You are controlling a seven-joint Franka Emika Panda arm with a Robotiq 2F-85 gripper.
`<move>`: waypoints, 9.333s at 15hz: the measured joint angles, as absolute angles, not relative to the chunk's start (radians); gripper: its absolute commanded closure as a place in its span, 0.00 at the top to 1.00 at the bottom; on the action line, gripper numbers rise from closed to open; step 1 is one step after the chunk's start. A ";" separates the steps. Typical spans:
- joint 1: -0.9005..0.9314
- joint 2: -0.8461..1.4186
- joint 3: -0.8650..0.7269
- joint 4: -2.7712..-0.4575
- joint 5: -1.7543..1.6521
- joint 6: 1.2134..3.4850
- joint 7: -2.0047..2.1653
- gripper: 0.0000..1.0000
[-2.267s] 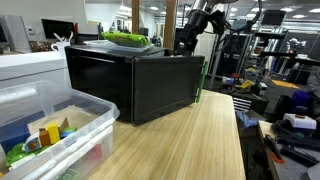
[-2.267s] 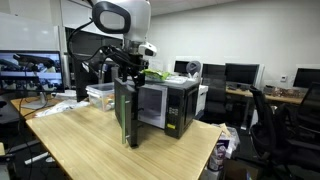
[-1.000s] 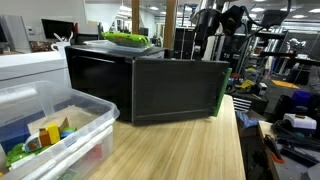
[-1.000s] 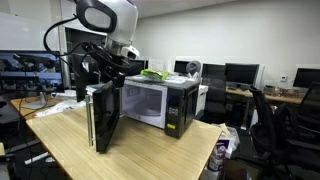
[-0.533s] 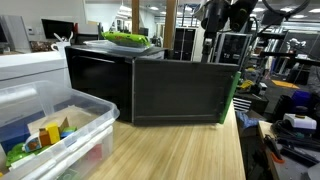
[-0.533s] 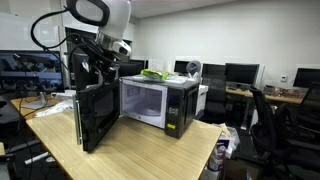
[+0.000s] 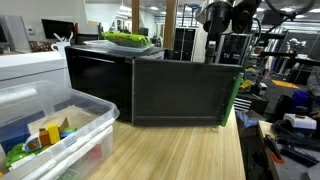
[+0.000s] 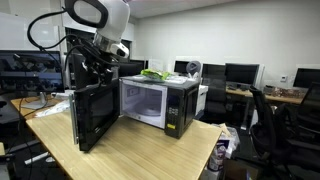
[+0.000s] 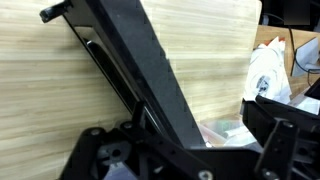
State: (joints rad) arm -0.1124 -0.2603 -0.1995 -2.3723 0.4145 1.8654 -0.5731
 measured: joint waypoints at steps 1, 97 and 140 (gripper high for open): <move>-0.111 -0.262 -0.199 -2.392 0.406 1.861 -0.574 1.00; -0.081 -0.016 -0.178 -2.142 1.036 2.477 -0.375 1.00; -0.138 -0.026 -0.192 -2.156 1.059 2.329 -0.389 1.00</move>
